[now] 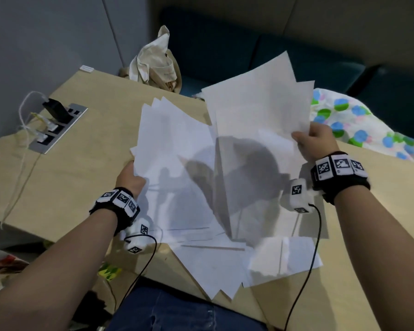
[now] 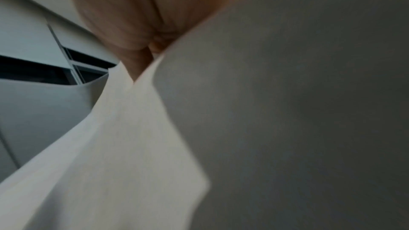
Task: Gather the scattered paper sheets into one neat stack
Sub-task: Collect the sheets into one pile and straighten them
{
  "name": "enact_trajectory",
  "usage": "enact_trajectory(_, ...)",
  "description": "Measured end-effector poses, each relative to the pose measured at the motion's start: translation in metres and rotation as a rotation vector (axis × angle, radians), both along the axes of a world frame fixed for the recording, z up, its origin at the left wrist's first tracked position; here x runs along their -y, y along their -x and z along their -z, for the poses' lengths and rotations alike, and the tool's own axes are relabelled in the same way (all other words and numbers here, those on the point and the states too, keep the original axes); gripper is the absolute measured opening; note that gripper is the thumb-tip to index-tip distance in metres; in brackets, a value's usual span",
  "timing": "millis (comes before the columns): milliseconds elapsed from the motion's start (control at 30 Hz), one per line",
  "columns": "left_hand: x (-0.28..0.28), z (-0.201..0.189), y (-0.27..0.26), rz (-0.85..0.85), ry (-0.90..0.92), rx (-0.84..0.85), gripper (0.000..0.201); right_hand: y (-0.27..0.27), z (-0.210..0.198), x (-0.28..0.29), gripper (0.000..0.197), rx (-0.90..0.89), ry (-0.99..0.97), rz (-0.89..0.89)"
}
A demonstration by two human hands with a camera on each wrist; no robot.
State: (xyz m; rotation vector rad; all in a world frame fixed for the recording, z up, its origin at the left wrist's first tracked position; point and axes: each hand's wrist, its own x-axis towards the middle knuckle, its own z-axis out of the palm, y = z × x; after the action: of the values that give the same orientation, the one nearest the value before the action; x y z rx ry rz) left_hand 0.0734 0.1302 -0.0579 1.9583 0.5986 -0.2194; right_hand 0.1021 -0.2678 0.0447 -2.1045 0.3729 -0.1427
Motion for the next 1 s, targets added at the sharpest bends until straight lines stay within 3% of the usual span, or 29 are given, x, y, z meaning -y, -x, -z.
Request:
enact_trajectory(200, 0.011, -0.012, 0.008, 0.098, 0.266, 0.036, 0.060, 0.011, -0.010, -0.008, 0.013, -0.110, -0.253, -0.019)
enact_trajectory(300, 0.024, -0.018, 0.020, 0.289, 0.204, -0.080, 0.050, 0.023, 0.008, -0.025, 0.024, -0.200, -0.139, 0.007)
enact_trajectory(367, 0.028, -0.006, 0.022, 0.449, 0.093, -0.216, 0.054, 0.032, 0.028, -0.036, 0.021, -0.305, -0.027, -0.019)
enact_trajectory(467, 0.037, 0.003, 0.025, 0.426, 0.074, -0.327, 0.036, 0.043, 0.063, -0.056, 0.015, -0.520, 0.129, -0.089)
enact_trajectory(533, 0.043, 0.003, 0.028, 0.324, 0.086, -0.344, 0.044, 0.048, 0.090, -0.067, 0.031, -0.571, 0.143, -0.002)
enact_trajectory(700, 0.045, 0.005, 0.028, 0.253, 0.147, -0.356, 0.065, 0.067, 0.123, -0.098, 0.068, -0.495, -0.110, 0.316)
enact_trajectory(900, 0.043, 0.011, 0.028, 0.378, 0.035, -0.308, 0.043, 0.084, 0.127, -0.127, 0.115, -0.529, -0.240, 0.081)
enact_trajectory(1000, 0.040, 0.012, 0.027, 0.427, -0.030, -0.312, 0.041, 0.092, 0.125, -0.132, 0.110, -0.552, -0.054, -0.009)
